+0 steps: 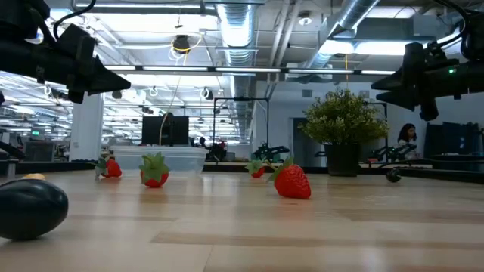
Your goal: Pick and placing Produce into tupperware
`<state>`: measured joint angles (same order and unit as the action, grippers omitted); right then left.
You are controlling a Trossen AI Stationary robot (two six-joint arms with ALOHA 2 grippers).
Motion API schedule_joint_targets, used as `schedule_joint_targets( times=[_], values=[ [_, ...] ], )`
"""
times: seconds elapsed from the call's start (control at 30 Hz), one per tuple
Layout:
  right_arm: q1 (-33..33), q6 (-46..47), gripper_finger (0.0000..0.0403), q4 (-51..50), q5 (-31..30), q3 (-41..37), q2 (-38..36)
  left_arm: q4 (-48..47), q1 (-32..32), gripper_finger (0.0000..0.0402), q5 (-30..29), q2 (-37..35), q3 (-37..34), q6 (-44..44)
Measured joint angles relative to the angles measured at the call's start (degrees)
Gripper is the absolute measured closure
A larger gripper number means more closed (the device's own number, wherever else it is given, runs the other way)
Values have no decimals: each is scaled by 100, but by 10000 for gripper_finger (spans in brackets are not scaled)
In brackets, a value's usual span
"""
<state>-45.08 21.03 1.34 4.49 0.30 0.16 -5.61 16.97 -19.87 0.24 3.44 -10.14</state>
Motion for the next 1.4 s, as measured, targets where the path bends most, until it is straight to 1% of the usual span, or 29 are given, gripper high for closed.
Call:
schedule_joint_targets(
  times=[0.17,0.37,0.57,0.73,0.8,0.9,1.33,1.4],
  values=[
    [0,0,191,0,-2,0,1,-2,-2,395,-1,0,0,210],
    [0,0,191,0,-2,0,-2,-2,-2,395,47,1,0,104],
    [-2,0,191,87,1,0,1,3,0,395,-196,-1,0,109],
    [0,17,191,85,2,0,1,23,-2,395,-228,-1,0,84],
    [6,194,191,85,16,0,1,46,-2,394,-250,0,-2,81],
    [5,424,191,87,18,0,1,118,-2,388,-265,-1,-11,40],
    [8,413,191,103,15,0,1,178,-1,349,-205,-1,-13,-115],
    [7,407,188,98,16,0,1,184,-2,339,-303,-1,-13,-126]
  ],
)
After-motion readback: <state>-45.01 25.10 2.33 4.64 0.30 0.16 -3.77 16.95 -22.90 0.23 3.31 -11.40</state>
